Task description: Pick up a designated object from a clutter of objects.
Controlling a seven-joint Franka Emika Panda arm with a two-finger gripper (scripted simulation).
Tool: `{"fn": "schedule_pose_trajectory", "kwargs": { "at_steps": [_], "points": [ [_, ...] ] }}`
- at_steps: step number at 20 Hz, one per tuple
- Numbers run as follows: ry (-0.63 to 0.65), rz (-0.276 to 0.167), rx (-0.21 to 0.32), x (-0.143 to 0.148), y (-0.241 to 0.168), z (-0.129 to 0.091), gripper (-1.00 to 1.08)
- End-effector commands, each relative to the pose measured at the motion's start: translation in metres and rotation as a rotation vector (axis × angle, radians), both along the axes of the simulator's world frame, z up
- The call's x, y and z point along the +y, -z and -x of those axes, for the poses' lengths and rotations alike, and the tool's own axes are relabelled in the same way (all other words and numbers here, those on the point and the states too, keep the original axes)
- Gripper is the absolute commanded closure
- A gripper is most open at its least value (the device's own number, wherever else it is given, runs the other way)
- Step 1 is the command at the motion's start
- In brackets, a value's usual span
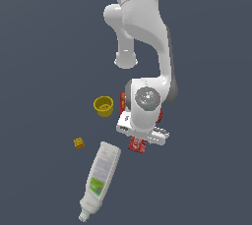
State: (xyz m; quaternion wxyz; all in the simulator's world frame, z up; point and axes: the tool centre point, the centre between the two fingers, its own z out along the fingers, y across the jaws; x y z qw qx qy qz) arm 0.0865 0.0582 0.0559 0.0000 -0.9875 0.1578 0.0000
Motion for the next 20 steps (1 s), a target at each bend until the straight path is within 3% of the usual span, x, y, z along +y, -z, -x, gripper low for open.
{"fn": "schedule_pose_trajectory", "kwargs": {
  "at_steps": [1,11,12,20],
  "points": [
    [0.001,0.0,0.001,0.0,0.011,0.001,-0.92],
    [0.002,0.0,0.0,0.0,0.041,0.0,-0.92],
    [0.002,0.0,0.0,0.0,0.041,0.0,1.08],
    [0.002,0.0,0.0,0.0,0.041,0.0,1.08]
  ]
}}
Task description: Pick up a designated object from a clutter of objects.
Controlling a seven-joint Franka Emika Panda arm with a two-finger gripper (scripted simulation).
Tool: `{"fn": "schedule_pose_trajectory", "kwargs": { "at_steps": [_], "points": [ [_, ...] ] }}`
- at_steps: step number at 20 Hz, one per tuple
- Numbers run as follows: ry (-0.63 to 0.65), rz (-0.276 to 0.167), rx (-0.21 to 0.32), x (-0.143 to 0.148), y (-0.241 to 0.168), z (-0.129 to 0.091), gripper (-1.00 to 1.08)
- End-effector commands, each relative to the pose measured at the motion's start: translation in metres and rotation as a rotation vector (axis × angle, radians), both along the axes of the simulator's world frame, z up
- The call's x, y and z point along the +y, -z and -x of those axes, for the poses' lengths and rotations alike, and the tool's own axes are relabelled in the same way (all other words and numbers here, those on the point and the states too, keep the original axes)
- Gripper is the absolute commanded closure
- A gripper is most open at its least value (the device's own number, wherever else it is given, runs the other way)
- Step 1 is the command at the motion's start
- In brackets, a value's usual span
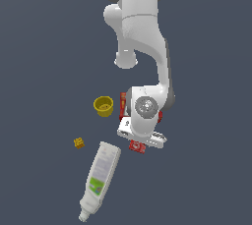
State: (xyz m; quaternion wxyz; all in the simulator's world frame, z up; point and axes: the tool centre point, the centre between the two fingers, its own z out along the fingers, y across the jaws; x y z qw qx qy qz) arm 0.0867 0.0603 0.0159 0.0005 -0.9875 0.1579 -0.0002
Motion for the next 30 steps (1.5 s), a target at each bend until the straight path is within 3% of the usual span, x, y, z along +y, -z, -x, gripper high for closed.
{"fn": "schedule_pose_trajectory", "kwargs": {
  "at_steps": [1,13,30],
  "points": [
    [0.002,0.001,0.001,-0.002,0.001,0.0,1.08],
    [0.003,0.001,0.0,-0.006,-0.041,-0.005,1.08],
    [0.003,0.001,0.0,-0.018,-0.222,-0.031,1.08]
  ]
}}
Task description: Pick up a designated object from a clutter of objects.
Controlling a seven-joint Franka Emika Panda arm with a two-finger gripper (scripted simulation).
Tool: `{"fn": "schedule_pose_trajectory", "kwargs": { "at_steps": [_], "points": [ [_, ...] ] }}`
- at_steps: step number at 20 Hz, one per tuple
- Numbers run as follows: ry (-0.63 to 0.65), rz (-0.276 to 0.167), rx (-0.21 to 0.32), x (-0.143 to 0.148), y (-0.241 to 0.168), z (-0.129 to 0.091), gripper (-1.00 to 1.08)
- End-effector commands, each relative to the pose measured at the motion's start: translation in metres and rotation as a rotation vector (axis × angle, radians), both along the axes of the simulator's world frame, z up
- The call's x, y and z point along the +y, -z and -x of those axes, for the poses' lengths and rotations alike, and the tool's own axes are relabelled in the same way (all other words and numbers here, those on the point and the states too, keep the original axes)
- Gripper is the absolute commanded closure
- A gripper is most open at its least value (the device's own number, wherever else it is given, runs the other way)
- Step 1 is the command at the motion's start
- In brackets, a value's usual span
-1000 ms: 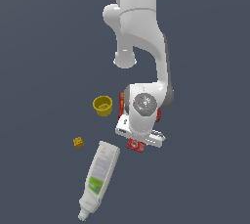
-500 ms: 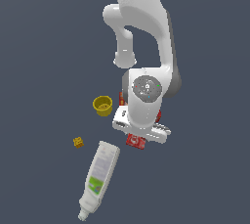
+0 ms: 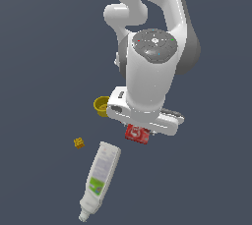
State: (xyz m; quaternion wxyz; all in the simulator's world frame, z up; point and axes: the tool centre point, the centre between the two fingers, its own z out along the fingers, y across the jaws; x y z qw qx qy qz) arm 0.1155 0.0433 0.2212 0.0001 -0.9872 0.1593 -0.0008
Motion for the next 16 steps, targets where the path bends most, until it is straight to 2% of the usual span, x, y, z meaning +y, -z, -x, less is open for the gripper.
{"fn": "schedule_pose_trajectory", "kwargs": {
  "at_steps": [1,9,16],
  "points": [
    [0.0,0.0,0.001,-0.002,-0.028,-0.004,1.08],
    [0.0,0.0,0.001,-0.007,-0.103,-0.017,1.08],
    [-0.001,0.0,0.002,-0.009,-0.138,-0.025,1.08]
  ]
}}
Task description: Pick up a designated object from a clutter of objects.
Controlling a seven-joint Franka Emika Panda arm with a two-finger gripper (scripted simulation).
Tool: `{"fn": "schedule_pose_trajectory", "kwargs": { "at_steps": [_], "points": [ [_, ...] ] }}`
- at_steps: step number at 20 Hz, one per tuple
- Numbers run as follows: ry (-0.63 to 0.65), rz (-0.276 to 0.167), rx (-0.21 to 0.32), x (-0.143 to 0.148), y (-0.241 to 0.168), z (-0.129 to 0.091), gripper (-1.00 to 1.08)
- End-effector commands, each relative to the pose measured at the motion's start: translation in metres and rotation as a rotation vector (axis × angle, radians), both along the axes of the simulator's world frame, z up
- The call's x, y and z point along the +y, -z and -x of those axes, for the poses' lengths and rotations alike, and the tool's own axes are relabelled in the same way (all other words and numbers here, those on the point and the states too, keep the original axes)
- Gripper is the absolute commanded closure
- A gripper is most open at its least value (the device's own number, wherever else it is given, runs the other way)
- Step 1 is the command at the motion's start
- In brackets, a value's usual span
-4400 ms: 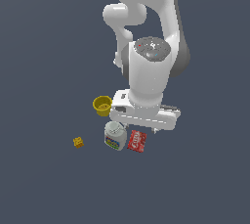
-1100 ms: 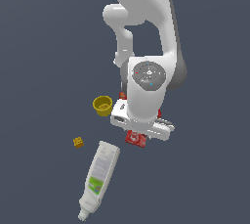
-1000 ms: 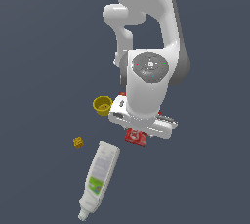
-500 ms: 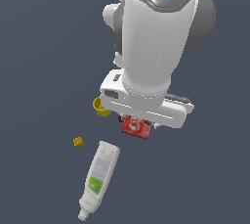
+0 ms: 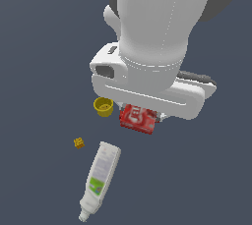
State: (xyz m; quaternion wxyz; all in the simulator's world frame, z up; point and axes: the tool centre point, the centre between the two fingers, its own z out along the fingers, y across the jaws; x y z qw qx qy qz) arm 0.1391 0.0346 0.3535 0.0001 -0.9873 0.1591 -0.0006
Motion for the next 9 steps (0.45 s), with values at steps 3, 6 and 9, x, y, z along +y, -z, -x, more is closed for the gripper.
{"fn": "schedule_pose_trajectory", "kwargs": {
  "at_steps": [3,6,9],
  "points": [
    [0.0,0.0,0.001,-0.001,-0.014,-0.003,1.08],
    [0.0,0.0,0.001,-0.001,-0.018,-0.005,1.08],
    [0.0,0.0,0.001,-0.001,-0.02,-0.005,1.08]
  ]
}}
